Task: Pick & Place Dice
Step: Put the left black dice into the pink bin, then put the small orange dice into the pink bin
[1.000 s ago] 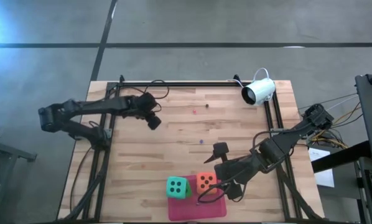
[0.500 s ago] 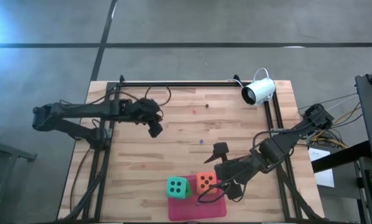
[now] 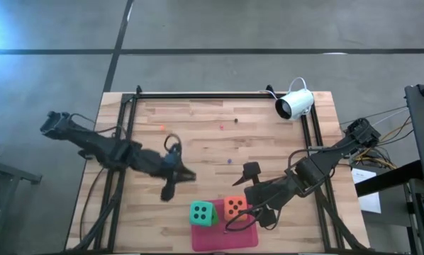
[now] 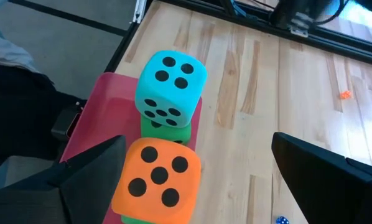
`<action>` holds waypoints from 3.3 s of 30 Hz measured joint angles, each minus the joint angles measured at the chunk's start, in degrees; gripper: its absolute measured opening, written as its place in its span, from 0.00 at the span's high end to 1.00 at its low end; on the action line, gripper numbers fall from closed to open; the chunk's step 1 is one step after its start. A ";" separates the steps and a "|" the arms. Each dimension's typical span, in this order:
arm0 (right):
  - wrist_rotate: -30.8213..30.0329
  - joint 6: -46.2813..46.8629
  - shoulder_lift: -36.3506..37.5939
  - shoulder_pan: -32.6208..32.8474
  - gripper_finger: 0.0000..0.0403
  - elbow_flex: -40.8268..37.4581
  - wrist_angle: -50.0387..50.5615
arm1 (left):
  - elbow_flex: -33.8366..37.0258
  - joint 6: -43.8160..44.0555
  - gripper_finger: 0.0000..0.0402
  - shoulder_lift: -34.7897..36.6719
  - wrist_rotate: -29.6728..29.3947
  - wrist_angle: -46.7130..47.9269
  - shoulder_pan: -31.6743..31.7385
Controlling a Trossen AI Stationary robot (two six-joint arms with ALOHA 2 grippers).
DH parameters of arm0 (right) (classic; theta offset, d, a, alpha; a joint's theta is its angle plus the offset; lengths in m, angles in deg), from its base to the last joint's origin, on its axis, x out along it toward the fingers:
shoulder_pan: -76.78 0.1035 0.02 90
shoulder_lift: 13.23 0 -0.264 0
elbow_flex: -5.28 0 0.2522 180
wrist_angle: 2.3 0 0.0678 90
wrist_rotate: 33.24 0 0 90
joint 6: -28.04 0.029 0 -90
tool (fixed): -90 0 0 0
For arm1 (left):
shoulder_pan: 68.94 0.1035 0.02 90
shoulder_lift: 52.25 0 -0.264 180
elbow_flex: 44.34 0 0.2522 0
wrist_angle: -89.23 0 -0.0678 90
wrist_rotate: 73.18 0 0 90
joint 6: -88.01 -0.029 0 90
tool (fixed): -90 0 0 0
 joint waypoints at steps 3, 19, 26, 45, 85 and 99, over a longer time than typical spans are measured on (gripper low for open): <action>0.00 0.00 0.00 0.01 0.01 -0.02 0.04 | -0.01 -0.43 0.88 -2.24 -0.20 -3.03 -4.10; 0.00 0.00 0.00 0.00 0.01 0.00 0.04 | -5.18 -9.05 0.88 -17.38 7.01 -11.81 -8.99; 0.00 0.00 0.00 0.00 0.01 -0.01 0.05 | -10.57 -9.66 0.88 -24.76 8.91 -11.71 -9.08; 0.02 0.00 0.00 0.02 0.01 -0.02 0.07 | -13.09 -9.44 0.62 -27.84 13.84 -11.80 -9.08; 0.04 -0.43 0.00 0.02 0.01 0.00 0.09 | -15.09 -13.96 0.54 -27.03 9.68 -3.23 -7.57; 0.09 -0.22 0.00 0.02 0.01 -0.01 0.17 | -11.92 -11.69 0.59 -11.93 2.67 13.59 -1.43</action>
